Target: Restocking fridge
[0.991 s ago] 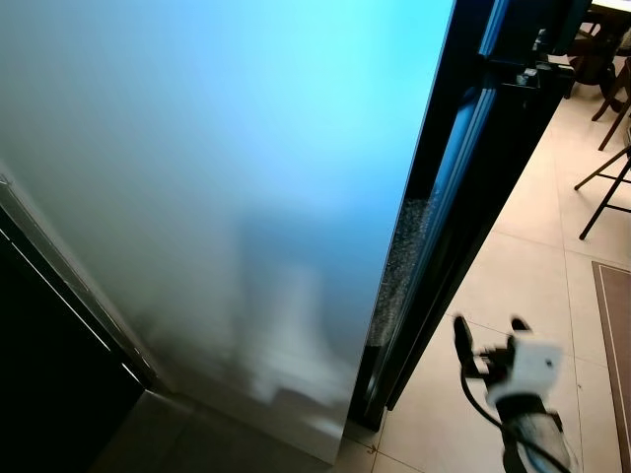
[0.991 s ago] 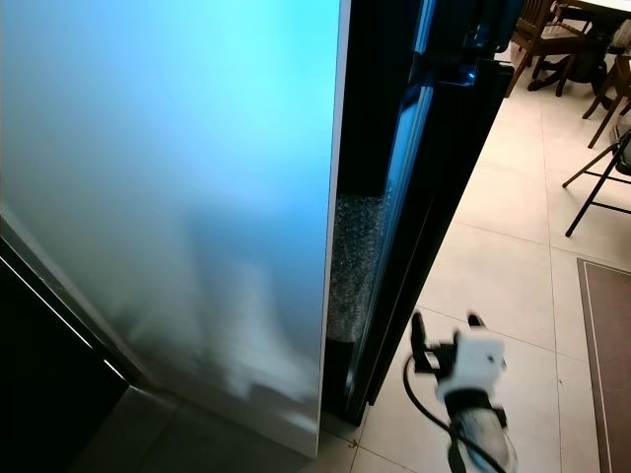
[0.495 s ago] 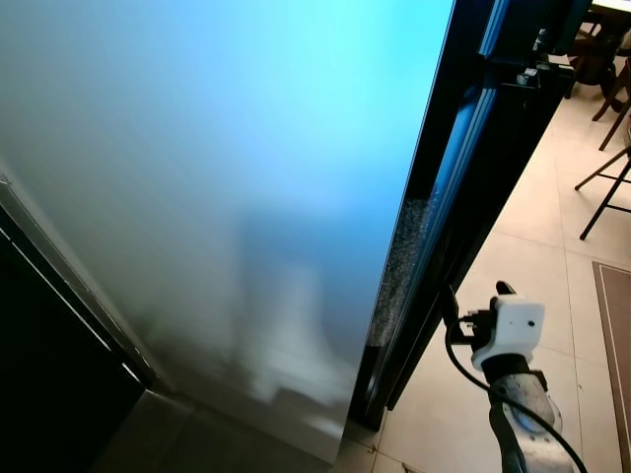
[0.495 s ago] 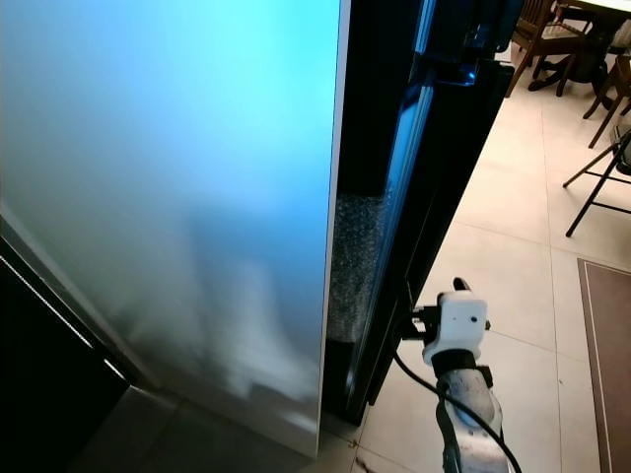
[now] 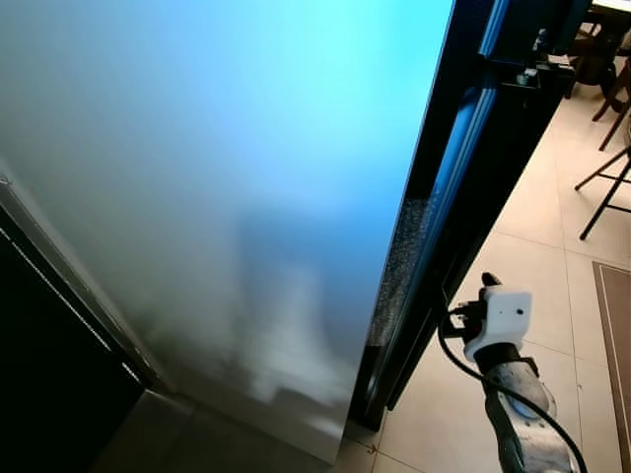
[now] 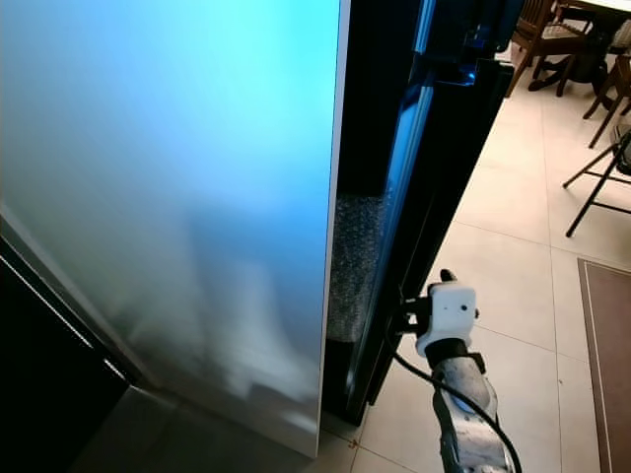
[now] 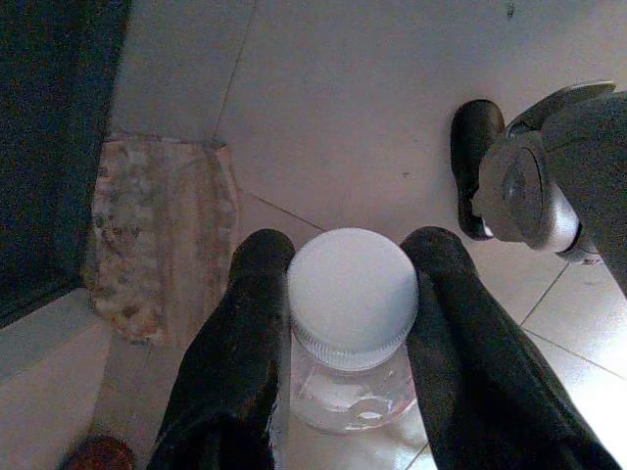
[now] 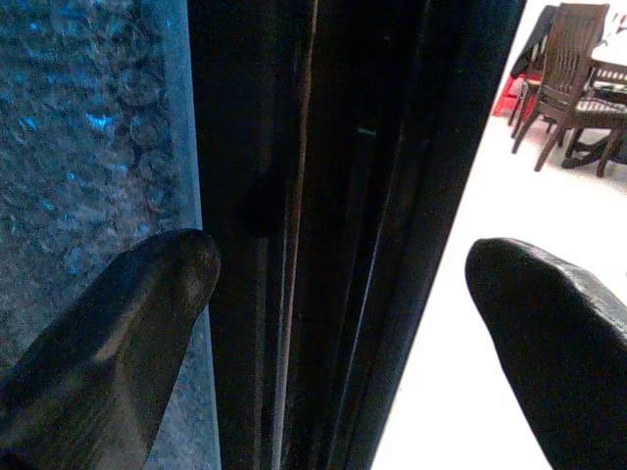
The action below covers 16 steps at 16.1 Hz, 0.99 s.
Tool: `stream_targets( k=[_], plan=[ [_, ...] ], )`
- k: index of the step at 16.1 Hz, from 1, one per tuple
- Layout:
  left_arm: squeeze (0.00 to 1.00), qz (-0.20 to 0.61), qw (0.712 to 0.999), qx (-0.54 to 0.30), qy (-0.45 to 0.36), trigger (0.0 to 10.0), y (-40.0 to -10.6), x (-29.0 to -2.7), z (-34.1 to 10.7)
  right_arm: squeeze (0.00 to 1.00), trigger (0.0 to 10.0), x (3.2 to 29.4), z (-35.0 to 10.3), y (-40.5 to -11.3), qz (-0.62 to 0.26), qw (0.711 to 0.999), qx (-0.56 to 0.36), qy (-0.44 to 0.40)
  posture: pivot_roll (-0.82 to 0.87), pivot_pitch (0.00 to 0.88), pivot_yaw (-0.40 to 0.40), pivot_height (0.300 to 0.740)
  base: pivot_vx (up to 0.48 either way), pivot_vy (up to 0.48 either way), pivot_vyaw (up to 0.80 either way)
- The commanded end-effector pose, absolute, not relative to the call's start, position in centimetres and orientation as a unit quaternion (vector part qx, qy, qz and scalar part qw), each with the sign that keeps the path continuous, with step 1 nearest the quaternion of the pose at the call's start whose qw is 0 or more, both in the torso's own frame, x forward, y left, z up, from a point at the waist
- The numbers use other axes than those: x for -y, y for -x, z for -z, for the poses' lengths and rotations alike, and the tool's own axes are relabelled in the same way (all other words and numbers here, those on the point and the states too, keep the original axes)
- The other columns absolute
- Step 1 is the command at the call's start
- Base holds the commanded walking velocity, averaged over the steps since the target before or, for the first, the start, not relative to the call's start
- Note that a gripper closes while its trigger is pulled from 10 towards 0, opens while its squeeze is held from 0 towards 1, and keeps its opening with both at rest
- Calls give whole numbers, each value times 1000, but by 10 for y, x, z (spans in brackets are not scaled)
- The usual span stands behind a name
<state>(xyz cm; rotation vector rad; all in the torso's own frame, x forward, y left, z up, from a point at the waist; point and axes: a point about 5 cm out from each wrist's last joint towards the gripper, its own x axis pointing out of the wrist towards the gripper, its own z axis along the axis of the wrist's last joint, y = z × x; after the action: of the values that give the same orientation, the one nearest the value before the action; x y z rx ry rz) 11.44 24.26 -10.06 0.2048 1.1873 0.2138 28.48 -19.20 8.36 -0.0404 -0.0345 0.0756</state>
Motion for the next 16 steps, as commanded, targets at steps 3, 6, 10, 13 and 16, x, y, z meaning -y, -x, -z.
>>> stream_targets(
  k=[3, 6, 10, 13, 16],
  plan=[
    [0, -99, 814, -565, -94, 10000, -110, -241, 102, 0, 10000, 190, -83, -289, -48, 999, 12, 20, 59, 0, -11, 740, 0, 0, 0],
    [0, -99, 814, -564, -94, 10000, -110, -241, 102, 0, 10000, 188, -85, -293, -55, 998, 16, 19, 61, 0, -9, 740, 0, 0, 0],
    [0, -98, 814, -565, -95, 10000, -110, -241, 102, 0, 10000, 198, -88, -295, -30, 999, 22, 26, 59, 0, -6, 740, 0, 0, 0],
    [0, -98, 814, -565, -95, 10000, -111, -241, 102, 0, 10000, 209, -91, -296, 4, 999, 32, 35, 58, 0, -5, 740, 0, 0, 0],
    [0, -98, 814, -565, -95, 10000, -111, -241, 102, 0, 10000, 221, -92, -294, 42, 997, 36, 46, 57, 0, -4, 740, 0, 0, 0]
  ],
)
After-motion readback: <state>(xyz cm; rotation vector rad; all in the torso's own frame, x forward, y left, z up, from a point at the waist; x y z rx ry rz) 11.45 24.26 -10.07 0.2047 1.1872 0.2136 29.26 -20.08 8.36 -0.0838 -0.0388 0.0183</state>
